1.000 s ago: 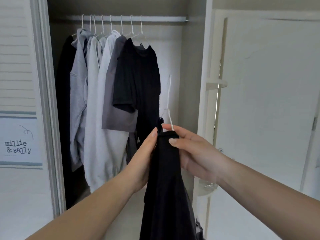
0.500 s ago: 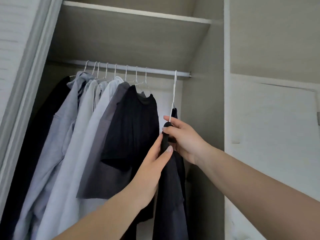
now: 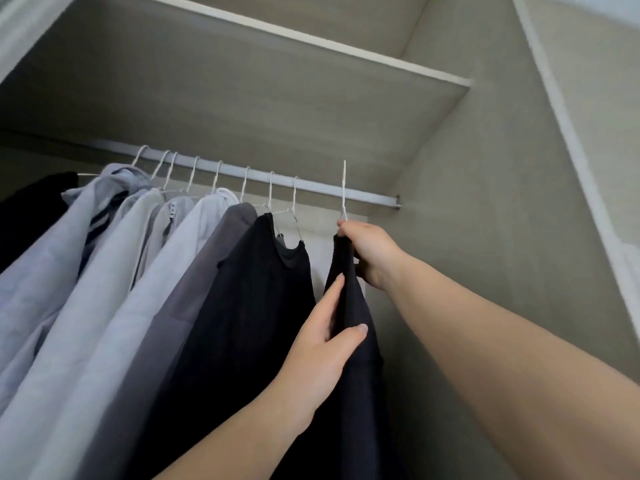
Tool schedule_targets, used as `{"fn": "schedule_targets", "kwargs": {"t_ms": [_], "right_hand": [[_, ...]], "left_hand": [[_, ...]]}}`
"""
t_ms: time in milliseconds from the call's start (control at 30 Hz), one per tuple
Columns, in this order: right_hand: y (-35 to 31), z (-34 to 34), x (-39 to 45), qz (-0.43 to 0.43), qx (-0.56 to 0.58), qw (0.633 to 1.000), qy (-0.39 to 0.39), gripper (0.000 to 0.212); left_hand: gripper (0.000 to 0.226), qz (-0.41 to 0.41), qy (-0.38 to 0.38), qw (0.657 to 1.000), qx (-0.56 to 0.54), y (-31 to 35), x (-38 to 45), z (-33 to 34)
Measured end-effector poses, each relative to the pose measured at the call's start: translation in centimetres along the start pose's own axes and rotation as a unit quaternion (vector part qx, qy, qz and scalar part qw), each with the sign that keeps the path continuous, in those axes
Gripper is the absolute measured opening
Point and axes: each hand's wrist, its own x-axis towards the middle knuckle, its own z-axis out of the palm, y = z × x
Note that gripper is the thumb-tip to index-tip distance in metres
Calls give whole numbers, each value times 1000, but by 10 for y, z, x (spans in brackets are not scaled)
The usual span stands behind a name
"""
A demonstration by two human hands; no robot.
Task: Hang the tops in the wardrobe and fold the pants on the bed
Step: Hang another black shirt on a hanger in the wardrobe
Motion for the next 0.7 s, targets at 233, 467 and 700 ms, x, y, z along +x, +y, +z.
{"fn": "schedule_targets", "kwargs": {"t_ms": [233, 467, 700], "right_hand": [[17, 27, 82, 4, 7, 1000, 24, 16], [49, 33, 112, 17, -10, 1000, 10, 9], [84, 34, 61, -36, 111, 993, -13, 40]], "left_hand": [[69, -2, -4, 999, 32, -30, 46, -40], [69, -21, -9, 999, 42, -52, 51, -61], [71, -60, 31, 996, 64, -41, 11, -64]]}}
